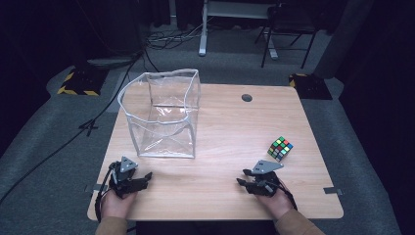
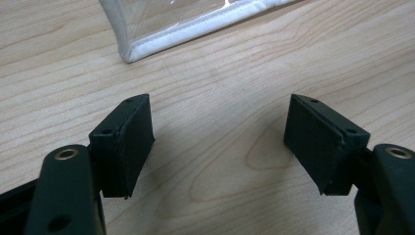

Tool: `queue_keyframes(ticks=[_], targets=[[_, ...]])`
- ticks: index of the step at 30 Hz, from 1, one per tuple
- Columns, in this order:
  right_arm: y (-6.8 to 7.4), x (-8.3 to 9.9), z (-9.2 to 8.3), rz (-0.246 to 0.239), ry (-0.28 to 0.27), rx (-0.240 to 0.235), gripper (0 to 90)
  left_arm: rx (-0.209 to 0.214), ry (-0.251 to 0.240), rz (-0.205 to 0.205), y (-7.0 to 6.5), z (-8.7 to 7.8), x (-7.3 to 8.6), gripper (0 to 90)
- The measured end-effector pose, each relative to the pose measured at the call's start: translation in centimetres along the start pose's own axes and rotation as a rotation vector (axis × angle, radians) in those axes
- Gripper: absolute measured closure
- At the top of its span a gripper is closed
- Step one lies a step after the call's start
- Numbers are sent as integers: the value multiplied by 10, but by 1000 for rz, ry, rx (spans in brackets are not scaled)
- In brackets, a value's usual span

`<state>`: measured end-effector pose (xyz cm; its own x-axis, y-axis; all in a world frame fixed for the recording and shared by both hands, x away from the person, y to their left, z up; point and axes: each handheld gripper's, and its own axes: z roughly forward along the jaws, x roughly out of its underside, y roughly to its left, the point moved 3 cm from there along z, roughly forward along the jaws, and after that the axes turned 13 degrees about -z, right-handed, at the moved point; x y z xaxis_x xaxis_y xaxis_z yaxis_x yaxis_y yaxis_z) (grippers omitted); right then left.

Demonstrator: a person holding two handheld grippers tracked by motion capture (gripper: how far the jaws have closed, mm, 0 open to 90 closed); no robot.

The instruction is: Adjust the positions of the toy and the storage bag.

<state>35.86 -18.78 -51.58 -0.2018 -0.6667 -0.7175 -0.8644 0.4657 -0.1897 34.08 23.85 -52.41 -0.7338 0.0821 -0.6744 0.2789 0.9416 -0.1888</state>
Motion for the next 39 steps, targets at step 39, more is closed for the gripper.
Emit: queue_keyframes(ticks=[39], targets=[[-4,-138,112,-4,-32,-77,861,-67,-107,-60,8,-45,9,364]])
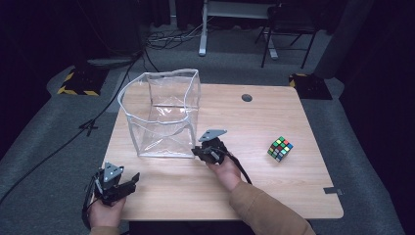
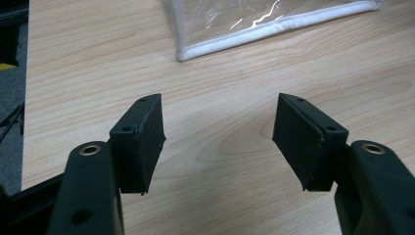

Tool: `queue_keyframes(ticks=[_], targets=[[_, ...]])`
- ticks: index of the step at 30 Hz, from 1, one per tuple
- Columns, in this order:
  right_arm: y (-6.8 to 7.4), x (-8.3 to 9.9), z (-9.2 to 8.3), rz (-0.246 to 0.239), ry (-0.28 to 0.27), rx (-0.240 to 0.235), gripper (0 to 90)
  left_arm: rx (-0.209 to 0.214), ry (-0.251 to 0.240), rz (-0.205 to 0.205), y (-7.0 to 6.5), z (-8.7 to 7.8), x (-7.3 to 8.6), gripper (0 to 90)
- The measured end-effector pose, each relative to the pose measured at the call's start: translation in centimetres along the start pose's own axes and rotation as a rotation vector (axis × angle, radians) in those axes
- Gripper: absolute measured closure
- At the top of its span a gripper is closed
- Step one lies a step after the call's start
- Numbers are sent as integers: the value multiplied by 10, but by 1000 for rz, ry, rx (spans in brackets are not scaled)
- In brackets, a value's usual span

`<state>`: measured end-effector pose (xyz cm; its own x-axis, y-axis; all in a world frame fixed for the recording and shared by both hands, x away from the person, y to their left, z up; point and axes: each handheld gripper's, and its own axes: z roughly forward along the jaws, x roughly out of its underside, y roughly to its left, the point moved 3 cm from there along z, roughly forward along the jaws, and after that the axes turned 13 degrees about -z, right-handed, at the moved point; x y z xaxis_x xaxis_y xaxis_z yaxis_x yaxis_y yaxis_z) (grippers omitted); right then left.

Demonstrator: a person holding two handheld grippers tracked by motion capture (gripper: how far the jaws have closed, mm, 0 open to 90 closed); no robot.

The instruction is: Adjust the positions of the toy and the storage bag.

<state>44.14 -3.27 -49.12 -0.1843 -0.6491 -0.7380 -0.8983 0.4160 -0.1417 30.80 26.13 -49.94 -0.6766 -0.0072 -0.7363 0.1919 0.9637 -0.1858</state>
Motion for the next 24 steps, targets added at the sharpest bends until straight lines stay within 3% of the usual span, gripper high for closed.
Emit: queue_keyframes(ticks=[5,8,10,17,24], targets=[[-3,6,-8,27,11,-10,874,8,-7,-8,4,-2,0,359],[-1,12,-16,11,19,-10,873,4,-7,-8,5,-1,-1,356],[0,18,-24,-32,27,2,872,-2,-5,-3,5,1,-2,356],[10,38,-49,-12,24,-10,870,-11,-6,-9,5,4,-4,356],[28,65,-84,-8,25,-29,870,19,-4,-4,-2,14,-12,356]])
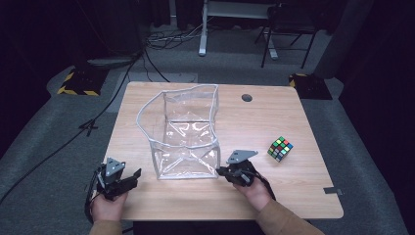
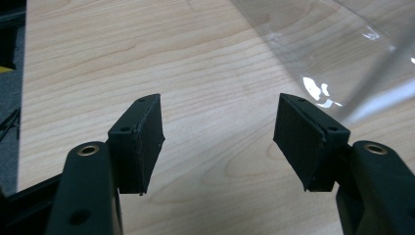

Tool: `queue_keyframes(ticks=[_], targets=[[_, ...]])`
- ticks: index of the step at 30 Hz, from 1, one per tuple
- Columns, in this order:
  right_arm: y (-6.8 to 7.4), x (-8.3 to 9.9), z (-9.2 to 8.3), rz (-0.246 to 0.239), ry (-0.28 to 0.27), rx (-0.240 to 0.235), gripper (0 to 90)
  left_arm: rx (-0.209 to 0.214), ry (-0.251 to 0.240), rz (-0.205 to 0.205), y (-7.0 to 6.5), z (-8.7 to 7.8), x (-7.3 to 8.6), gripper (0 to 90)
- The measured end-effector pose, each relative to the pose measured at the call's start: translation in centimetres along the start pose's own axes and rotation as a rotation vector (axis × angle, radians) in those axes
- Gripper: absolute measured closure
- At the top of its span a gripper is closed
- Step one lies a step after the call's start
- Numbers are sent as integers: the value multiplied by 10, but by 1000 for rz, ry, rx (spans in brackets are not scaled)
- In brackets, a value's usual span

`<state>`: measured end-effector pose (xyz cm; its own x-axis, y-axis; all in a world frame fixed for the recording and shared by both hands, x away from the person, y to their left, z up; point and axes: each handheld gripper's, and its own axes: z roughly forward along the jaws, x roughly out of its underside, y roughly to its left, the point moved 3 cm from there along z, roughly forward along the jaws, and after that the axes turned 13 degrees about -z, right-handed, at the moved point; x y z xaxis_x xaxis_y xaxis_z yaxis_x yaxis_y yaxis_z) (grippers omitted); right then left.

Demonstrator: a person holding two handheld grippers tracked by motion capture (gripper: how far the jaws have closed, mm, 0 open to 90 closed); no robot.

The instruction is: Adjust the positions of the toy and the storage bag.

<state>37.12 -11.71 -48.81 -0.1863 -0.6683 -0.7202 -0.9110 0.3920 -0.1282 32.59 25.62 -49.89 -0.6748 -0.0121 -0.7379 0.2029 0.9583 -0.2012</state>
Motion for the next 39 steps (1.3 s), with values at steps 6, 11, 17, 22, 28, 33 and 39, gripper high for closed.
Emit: queue_keyframes(ticks=[6,11,17,22,28,33,39], targets=[[14,19,-21,24,-22,-13,868,24,12,31,-11,8,-7,356],[24,33,-37,48,-27,-12,868,69,27,39,-21,16,-13,350],[29,47,-53,59,-28,4,867,95,97,149,-55,32,-15,353],[35,58,-64,69,-33,25,868,109,152,191,-70,44,-13,353],[43,68,-77,86,-34,33,867,152,240,240,-90,54,-8,356],[48,76,-85,96,-36,40,866,181,263,277,-105,60,-5,360],[53,84,-94,120,-39,45,866,226,263,291,-119,66,-5,361]])
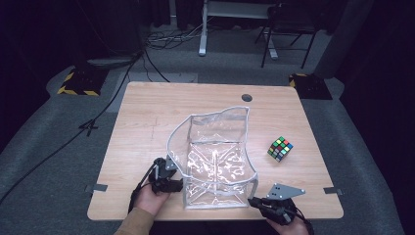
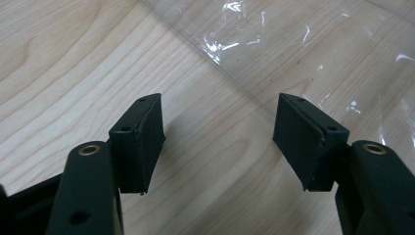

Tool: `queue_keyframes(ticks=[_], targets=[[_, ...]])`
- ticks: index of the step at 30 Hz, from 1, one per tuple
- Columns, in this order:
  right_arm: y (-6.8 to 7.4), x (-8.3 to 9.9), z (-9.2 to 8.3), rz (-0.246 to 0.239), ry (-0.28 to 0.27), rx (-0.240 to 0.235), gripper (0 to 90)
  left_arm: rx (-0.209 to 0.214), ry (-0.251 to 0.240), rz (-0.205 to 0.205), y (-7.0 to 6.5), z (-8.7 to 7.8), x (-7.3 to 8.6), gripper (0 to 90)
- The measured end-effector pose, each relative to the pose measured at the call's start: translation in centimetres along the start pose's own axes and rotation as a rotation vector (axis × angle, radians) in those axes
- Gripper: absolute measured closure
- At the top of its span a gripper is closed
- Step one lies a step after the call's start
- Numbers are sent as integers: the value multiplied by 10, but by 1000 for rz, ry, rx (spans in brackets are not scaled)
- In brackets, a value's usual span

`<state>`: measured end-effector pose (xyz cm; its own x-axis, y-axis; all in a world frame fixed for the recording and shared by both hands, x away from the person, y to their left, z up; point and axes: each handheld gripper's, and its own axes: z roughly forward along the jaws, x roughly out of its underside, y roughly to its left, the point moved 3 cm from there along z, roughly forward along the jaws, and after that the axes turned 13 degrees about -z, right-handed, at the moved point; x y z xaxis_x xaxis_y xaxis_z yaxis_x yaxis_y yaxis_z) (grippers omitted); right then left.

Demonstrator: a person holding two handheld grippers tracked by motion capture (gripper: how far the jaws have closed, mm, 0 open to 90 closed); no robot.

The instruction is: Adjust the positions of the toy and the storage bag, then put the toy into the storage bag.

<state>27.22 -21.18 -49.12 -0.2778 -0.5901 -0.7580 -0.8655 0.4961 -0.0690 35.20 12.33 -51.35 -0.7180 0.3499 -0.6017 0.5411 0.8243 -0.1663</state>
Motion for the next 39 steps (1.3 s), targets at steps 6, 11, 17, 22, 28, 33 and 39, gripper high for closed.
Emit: queue_keyframes(ticks=[6,11,17,22,28,33,39], targets=[[6,8,-9,13,-6,7,864,19,-1,4,-9,7,-5,362],[0,15,-17,26,-3,45,865,33,3,34,-14,10,-7,364],[-4,15,-22,40,-15,29,772,21,8,43,-15,7,-6,360],[-9,14,-33,29,-32,8,646,10,-13,21,-7,1,-3,354],[-19,23,-51,33,-19,21,542,-29,-16,-23,7,-5,1,351],[-33,30,-62,80,-42,47,494,-55,-17,-26,19,-6,3,349],[-58,26,-67,109,-16,98,473,-56,-11,-75,26,-11,8,352]])
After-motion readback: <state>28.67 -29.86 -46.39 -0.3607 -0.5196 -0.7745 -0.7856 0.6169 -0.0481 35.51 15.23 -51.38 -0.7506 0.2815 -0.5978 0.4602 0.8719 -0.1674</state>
